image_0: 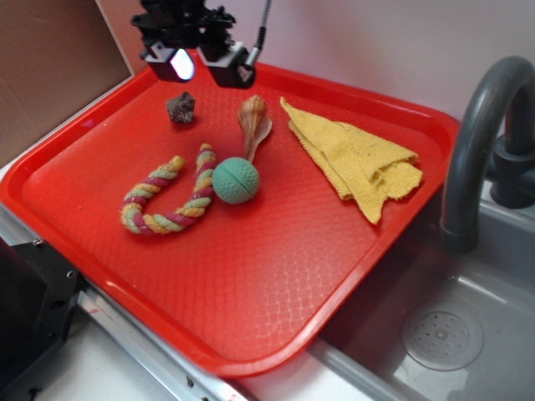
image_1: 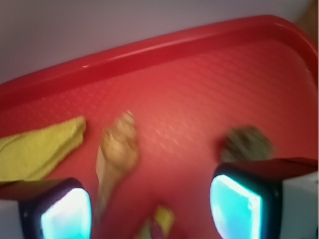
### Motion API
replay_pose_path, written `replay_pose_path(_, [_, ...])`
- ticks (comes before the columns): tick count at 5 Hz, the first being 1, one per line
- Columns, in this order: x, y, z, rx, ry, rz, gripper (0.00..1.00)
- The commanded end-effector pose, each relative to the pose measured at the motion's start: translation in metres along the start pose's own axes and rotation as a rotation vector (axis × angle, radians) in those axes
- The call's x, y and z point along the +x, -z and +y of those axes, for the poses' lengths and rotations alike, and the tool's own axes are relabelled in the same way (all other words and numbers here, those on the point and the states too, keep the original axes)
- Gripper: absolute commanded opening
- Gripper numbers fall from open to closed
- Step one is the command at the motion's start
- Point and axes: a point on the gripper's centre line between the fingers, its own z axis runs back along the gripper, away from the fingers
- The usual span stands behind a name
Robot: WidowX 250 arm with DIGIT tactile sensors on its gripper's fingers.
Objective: Grab the shell.
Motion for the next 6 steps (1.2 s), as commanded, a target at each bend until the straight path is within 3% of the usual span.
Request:
replay_pose_path(1, [0.014, 0.022, -0.018, -0.014, 0.093, 0.022, 1.0])
replay_pose_path(2, [0.003, 0.033, -0.034, -0.003, 0.145, 0.054, 1.0])
replay_pose_path(3, [0.012, 0.042, -0.03, 0.029, 0.169, 0.065, 1.0])
replay_pose_path(5, [0.012, 0.052, -0.023, 0.072, 0.097, 0.075, 0.0])
replay_pose_path(6, [0.007, 0.039, -0.016, 0.085, 0.08, 0.071, 0.0])
